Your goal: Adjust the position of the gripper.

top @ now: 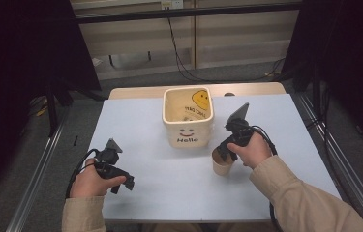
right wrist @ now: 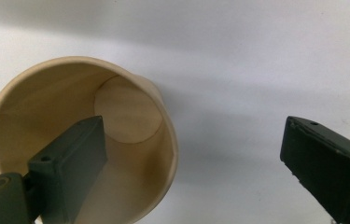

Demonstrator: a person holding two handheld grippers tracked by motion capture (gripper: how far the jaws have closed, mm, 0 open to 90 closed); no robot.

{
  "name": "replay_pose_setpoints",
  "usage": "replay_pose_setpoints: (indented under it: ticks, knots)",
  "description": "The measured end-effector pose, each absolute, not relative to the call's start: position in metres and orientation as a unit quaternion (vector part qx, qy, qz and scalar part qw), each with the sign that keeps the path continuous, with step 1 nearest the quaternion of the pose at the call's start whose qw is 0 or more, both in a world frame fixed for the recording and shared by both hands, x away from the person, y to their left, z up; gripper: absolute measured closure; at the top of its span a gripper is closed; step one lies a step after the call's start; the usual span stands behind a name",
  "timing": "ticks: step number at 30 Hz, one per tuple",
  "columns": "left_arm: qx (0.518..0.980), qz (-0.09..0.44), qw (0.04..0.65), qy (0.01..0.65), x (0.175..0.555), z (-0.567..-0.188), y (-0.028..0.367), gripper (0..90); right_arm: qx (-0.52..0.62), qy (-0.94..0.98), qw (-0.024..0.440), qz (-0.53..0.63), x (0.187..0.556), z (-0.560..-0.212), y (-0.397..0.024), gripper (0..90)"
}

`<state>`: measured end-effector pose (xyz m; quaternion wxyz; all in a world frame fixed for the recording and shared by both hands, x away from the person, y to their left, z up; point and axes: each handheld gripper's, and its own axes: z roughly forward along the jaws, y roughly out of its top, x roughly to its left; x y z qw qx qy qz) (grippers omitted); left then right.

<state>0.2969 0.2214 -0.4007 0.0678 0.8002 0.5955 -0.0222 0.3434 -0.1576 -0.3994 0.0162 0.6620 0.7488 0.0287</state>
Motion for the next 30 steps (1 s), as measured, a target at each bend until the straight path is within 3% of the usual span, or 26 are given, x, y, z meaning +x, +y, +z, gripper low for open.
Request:
replay_pose_setpoints:
  ticks: [14, 30]
  knots:
    - [0.801, -0.023, 0.068, 0.594, 0.297, -0.4, 0.222, 6.8, 0.663, 0.747, 0.017, 0.029, 0.344, -0.391, -0.16, 6.9]
    - [0.803, -0.016, 0.068, 0.592, 0.299, -0.4, 0.22, 6.8, 0.667, 0.744, 0.013, 0.029, 0.347, -0.353, -0.164, 6.5]
